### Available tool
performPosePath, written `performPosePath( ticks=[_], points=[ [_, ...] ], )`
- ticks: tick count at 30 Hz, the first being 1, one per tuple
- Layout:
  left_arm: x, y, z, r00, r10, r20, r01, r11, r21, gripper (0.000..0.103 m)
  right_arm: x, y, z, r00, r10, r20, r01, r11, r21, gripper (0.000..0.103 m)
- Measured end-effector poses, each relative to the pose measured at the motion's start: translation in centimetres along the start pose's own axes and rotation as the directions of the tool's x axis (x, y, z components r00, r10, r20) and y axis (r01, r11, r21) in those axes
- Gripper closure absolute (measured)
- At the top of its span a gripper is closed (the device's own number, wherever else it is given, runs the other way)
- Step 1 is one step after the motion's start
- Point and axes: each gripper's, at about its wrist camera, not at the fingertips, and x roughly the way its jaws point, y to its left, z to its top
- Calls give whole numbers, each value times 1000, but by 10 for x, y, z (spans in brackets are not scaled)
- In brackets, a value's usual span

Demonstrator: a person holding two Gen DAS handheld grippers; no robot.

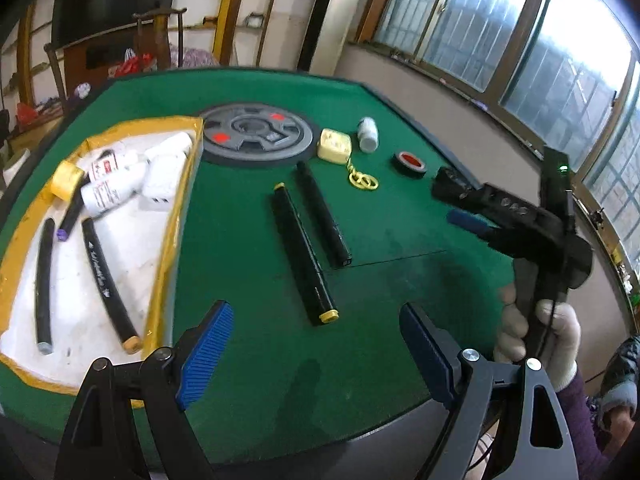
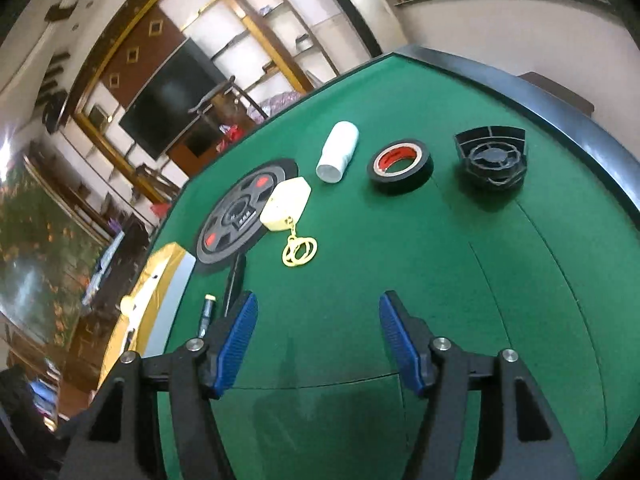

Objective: Organize rigid objects

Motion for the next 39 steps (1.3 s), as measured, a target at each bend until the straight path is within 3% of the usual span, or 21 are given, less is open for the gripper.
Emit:
performPosePath(
  ticks=[6,10,15,22,30,31,32,33,34,35,36,39],
  points=[
    [8,-4,-6,999,28,-19,-29,999,-24,15,30,3,9,991,-93,-91,93,996,-6,32],
    [8,-9,-7,998,63,-19,-63,998,-9,15,39,12,4,985,-129,-118,121,990,-74,31],
    [9,-9,-4,996,83,-13,-83,996,-29,15,33,12,-1,989,-105,-103,96,991,-91,31],
    [9,2,10,994,113,-6,-114,991,-73,15,9,14,-2,999,-7,-42,3,995,-98,30],
    [66,-23,29,980,197,-32,-194,977,92,15,7,18,-2,1000,-17,-26,14,995,-100,30],
    [72,-24,31,979,204,-30,-200,975,102,18,7,16,-2,1000,-14,-27,11,996,-92,30],
    [79,-24,35,973,228,-18,-225,969,106,34,8,15,-1,1000,-12,-29,9,997,-81,29],
    [83,-20,38,975,224,-15,-221,970,97,44,9,14,-1,999,-9,-32,7,997,-72,29],
    [87,-14,42,978,204,-30,-202,977,72,72,9,13,0,999,-7,-37,4,998,-65,29],
    [90,-9,44,981,183,-56,-180,982,57,86,11,11,0,999,-6,-41,4,998,-62,29],
    [91,-2,44,985,156,-72,-155,988,28,86,12,11,0,999,-7,-46,4,998,-60,29],
    [84,0,37,982,179,-61,-175,983,59,87,14,12,1,998,-8,-60,4,998,-60,29]
  ],
)
